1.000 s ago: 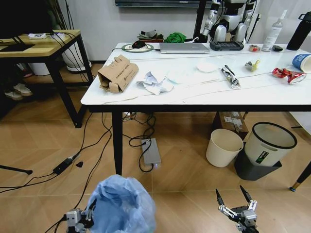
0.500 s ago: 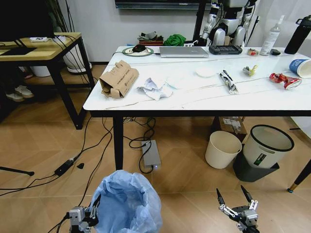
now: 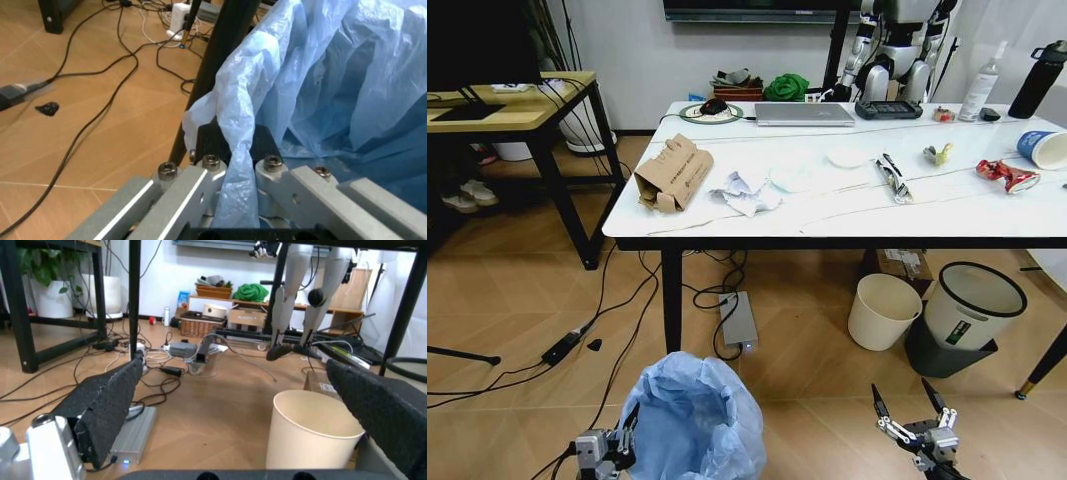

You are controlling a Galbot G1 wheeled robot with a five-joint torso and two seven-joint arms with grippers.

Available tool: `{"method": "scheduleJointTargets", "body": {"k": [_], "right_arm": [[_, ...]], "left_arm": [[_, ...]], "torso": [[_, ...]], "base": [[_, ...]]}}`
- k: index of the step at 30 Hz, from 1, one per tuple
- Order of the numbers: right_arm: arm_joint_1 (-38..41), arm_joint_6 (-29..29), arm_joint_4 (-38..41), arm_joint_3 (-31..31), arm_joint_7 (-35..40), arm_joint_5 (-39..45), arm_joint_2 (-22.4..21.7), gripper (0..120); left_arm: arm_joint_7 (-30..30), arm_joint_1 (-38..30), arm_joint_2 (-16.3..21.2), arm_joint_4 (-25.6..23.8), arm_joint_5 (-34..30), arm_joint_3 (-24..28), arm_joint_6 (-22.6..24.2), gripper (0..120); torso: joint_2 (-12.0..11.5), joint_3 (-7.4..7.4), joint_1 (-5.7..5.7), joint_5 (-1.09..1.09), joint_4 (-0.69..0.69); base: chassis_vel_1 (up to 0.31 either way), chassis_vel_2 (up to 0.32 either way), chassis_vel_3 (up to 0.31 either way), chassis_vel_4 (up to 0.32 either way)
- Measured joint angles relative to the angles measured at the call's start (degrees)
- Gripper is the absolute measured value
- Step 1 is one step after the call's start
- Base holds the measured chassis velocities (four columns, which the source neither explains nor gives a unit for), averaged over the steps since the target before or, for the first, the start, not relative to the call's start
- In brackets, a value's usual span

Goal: Pick up the trash bin and place the trash from the table into it.

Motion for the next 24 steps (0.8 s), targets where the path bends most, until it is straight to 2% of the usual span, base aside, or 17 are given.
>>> {"method": "scheduleJointTargets", "body": {"k": [12,24], "right_arm": [[0.0,0.3,-0.4,0.0,-0.1,-0.6,0.0,100],[0.1,0.5,-0.6,0.0,-0.1,-1.0,0.0,100]], "left_arm": [[0.0,-0.3,0.0,0.1,0.0,0.0,0.0,0],[0.0,-0.6,-0.1,0.4,0.5,0.3,0.0,0]], "torso": [[2.3,1.54,0.81,0.0,0.0],[5.8,3.63,2.18,-0.01,0.0]], "base": [[0.0,0.0,0.0,0.0],[0.0,0.0,0.0,0.0]]}}
